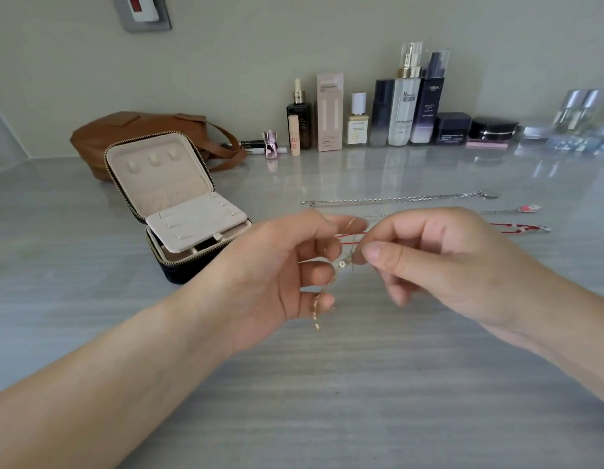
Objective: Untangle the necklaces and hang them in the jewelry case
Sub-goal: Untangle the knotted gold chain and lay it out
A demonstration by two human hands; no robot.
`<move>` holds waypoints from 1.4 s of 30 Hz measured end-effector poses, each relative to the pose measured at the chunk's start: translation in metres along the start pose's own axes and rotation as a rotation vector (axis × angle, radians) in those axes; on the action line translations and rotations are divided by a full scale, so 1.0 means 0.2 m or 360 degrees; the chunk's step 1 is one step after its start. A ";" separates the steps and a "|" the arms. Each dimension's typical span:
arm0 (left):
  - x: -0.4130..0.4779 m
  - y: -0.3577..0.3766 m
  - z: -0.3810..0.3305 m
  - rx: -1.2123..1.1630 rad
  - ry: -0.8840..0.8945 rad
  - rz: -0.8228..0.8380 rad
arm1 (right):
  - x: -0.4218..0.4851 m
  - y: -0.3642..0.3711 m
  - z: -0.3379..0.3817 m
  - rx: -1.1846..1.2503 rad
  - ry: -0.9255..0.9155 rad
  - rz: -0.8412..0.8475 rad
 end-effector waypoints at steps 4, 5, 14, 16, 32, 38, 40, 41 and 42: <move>0.02 -0.03 0.03 0.0222 0.0077 -0.0206 | -0.01 0.01 0.01 -0.0262 -0.0074 -0.0056; 0.02 -0.04 0.03 0.0276 0.0109 -0.0253 | -0.01 0.01 0.02 -0.0294 -0.0085 -0.0064; 0.02 -0.03 0.01 0.0875 0.0352 -0.0186 | 0.00 -0.03 -0.01 -0.0333 -0.0079 -0.0162; 0.01 -0.03 0.00 0.0930 0.0434 -0.0195 | -0.01 -0.04 0.00 -0.0338 -0.0087 -0.0170; -0.01 -0.03 -0.04 0.0936 0.0458 -0.0237 | -0.01 -0.05 -0.02 -0.0175 0.0133 -0.0178; -0.01 -0.01 -0.04 0.0981 0.0497 -0.0229 | -0.02 -0.01 -0.03 -0.0098 0.0211 0.0006; -0.01 -0.02 -0.04 0.1011 0.0496 -0.0217 | -0.01 0.00 -0.04 -0.0088 0.0209 0.0019; -0.01 -0.02 -0.04 0.1030 0.0489 -0.0212 | -0.01 0.00 -0.04 -0.0111 0.0200 0.0017; -0.01 -0.02 -0.04 0.1054 0.0478 -0.0209 | -0.01 0.00 -0.05 -0.0148 0.0187 0.0010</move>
Point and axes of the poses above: each hand's wrist, its own x-axis towards the middle knuckle, its own y-axis out of the palm, z = x × y, the point moved 5 cm from there along x, towards the middle knuckle, and after that the axes turned 10 degrees about -x, right-handed, at the moved point
